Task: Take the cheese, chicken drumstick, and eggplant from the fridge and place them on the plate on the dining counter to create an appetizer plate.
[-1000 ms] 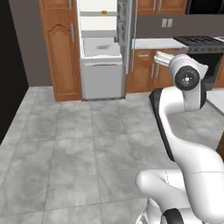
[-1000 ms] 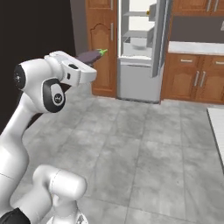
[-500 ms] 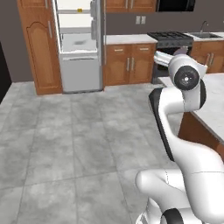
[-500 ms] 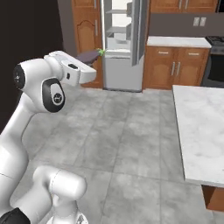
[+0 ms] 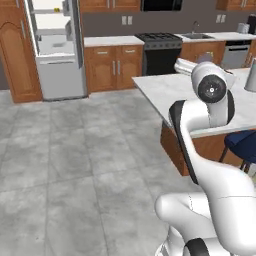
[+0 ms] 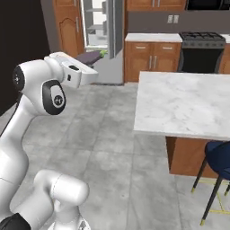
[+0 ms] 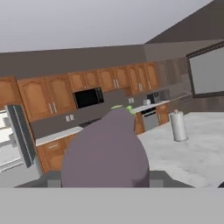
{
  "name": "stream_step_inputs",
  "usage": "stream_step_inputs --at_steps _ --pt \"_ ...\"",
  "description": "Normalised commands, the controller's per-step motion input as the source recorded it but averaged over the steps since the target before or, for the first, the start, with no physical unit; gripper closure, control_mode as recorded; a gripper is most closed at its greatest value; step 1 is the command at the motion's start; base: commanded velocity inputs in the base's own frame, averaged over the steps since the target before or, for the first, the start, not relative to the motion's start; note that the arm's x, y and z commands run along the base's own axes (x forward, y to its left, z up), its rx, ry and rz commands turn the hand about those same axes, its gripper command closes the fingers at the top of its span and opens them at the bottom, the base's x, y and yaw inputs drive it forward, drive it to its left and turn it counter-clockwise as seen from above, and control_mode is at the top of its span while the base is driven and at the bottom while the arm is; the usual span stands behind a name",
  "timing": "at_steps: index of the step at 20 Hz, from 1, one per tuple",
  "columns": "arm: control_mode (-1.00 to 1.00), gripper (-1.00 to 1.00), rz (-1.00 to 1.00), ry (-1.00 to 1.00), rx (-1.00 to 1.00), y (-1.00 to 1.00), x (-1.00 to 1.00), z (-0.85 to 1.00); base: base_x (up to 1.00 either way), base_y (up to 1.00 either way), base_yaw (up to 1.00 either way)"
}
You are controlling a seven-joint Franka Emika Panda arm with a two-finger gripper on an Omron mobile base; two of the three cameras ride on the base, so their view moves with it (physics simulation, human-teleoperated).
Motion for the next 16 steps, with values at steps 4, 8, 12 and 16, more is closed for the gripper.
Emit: stream_step_inputs --at_steps 4,8,12,16 --pt "1.0 1.0 0.0 0.0 0.0 0.0 0.0 0.0 -0.63 -1.0 -0.26" --pt "1.0 1.0 0.0 0.0 0.0 0.0 0.0 0.0 -0.06 -1.0 -0.26" --pt "1.0 1.0 0.0 0.0 0.0 0.0 0.0 0.0 0.09 -1.0 -0.17" --pt "1.0 1.0 0.0 0.0 0.0 0.0 0.0 0.0 0.25 -1.0 -0.11"
